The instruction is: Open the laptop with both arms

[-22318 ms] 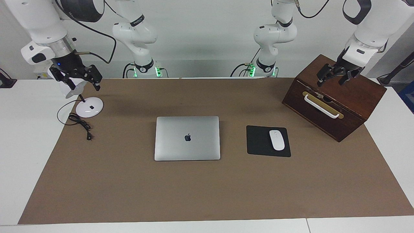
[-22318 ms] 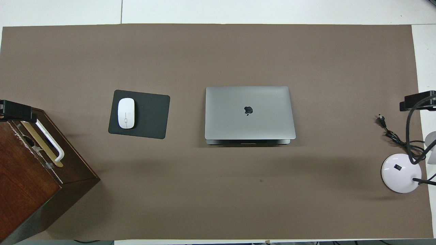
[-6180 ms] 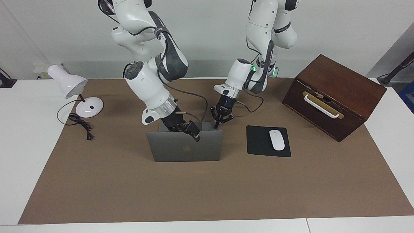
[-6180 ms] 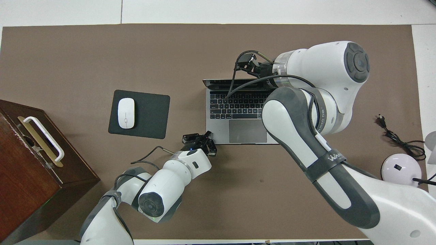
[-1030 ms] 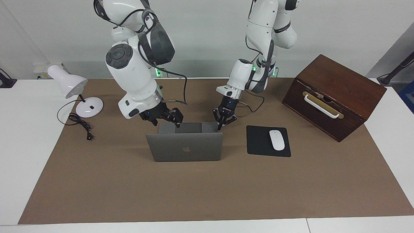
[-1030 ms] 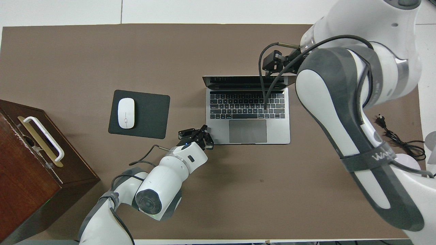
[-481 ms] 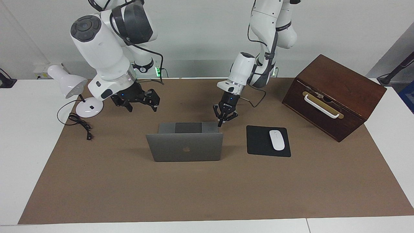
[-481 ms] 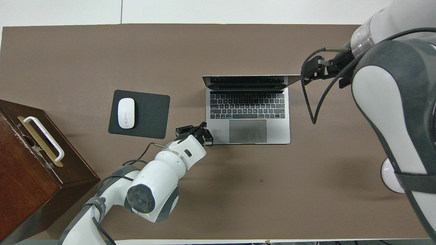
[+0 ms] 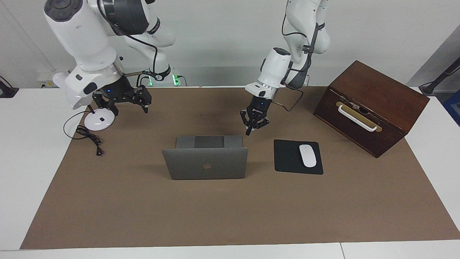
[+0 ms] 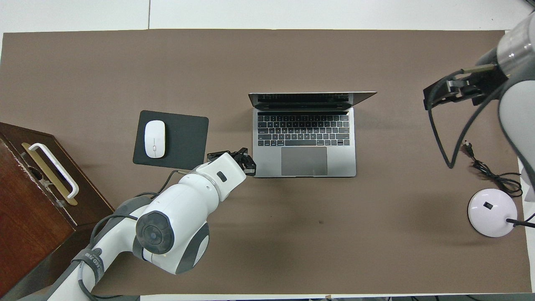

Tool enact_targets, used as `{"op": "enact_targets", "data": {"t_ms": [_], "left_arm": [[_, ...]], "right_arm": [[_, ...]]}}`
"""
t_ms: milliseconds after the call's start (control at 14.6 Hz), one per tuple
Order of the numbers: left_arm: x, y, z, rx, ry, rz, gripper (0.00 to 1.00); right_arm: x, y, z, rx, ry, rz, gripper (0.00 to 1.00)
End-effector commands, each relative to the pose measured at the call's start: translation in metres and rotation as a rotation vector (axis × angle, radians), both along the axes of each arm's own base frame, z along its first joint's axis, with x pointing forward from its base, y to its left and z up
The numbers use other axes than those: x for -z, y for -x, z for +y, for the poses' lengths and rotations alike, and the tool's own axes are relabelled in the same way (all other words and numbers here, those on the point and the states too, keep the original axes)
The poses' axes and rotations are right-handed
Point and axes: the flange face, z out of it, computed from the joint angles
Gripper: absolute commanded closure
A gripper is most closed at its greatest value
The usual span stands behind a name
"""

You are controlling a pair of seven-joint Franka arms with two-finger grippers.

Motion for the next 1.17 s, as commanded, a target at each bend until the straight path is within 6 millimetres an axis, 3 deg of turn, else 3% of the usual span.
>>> {"op": "enact_targets", "data": {"t_ms": [0,206,412,687,1099], "left_arm": [[-0.025,-0.011,0.008,0.004,-0.015,0.046,1.0],[-0.048,-0.023,0.018,0.019,-0.041,0.084,1.0],[-0.075,-0.031,0.041,0.029,-0.059,0.103,1.0],[-0.106,-0.031,0.075,0.061,-0.092,0.144,1.0],[-0.151,-0.045,0.155,0.117,-0.164,0.234,1.0]], "right_arm": [[-0.009,0.023,-0.039,-0.056,0.016,0.002,0.0],[-0.003,0.037,-0.068,-0.034,0.016,0.018,0.0],[0.014,0.059,-0.084,0.008,0.02,0.005,0.0],[0.02,0.077,-0.089,0.142,0.013,0.002,0.0],[0.018,0.078,-0.088,0.179,0.012,-0.003,0.0]]}}
